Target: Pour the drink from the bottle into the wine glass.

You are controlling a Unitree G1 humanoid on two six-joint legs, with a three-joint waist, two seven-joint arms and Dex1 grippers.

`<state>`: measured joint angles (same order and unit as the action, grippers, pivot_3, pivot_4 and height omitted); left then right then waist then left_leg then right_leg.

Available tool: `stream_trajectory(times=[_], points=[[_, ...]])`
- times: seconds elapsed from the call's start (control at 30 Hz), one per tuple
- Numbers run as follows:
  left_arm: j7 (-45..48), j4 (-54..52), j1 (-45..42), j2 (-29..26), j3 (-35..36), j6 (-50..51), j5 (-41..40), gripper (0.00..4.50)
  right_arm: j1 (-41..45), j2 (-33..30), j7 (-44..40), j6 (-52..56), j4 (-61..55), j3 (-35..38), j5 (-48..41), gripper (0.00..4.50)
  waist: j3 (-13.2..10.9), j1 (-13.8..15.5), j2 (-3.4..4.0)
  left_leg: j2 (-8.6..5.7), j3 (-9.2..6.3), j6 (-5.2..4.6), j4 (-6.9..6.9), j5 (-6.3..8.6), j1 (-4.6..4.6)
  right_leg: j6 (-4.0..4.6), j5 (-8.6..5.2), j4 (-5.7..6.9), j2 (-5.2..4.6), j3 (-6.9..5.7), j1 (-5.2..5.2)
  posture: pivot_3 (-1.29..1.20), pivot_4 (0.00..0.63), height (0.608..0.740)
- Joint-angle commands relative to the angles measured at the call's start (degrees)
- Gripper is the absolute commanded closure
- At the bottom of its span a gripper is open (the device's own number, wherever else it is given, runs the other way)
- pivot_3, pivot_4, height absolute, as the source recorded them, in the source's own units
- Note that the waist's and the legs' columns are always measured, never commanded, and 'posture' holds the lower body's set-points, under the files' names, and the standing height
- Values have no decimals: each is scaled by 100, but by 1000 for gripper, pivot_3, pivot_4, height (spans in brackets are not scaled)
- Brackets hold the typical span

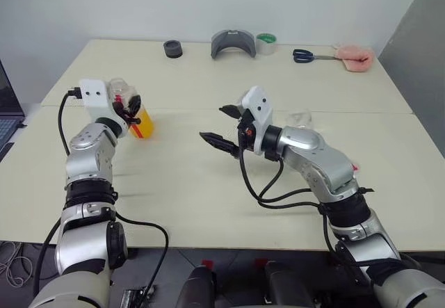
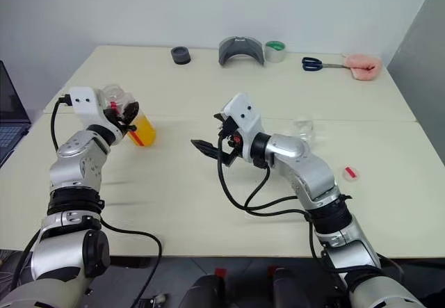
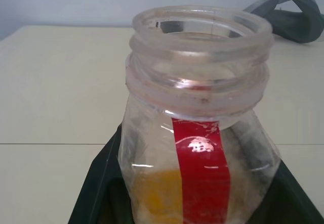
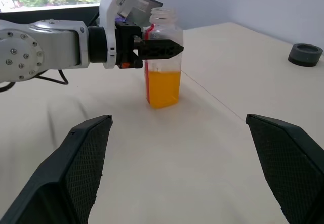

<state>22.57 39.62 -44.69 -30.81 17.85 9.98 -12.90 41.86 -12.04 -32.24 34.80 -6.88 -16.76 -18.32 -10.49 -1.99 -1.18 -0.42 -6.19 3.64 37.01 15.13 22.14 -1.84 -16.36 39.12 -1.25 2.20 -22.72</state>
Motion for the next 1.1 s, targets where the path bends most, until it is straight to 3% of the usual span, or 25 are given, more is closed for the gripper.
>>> stream_trajectory(times=[0.03,0.1,0.37,0.4,1.1], points=[[70,268,-136,-104,-99,-365,143,2695,85,80,-38,-116,-127,10,93,0,0,-2,0,-1,1,0,0,0,-1,0,0,2,0,1,0,0,150,740],[113,371,-158,-93,-137,-468,158,2695,64,94,-65,-88,-150,23,117,0,1,-2,0,0,0,0,0,0,-1,0,0,3,1,0,0,0,150,740],[162,205,-43,-26,-224,-625,124,165,9,131,-79,-60,-215,55,152,0,1,-12,-1,0,1,-3,0,2,-1,1,0,4,2,1,-2,0,150,740],[169,158,-10,-20,-224,-620,116,46,8,136,-80,-64,-218,58,150,0,1,-22,-1,1,1,-3,0,2,-1,1,0,4,2,2,-3,0,150,740],[-217,-651,920,198,-242,-577,159,46,-272,-2,-167,-117,-350,47,373,0,2,-91,-3,2,1,-14,6,8,23,2,1,48,-1,15,-53,0,150,740]])
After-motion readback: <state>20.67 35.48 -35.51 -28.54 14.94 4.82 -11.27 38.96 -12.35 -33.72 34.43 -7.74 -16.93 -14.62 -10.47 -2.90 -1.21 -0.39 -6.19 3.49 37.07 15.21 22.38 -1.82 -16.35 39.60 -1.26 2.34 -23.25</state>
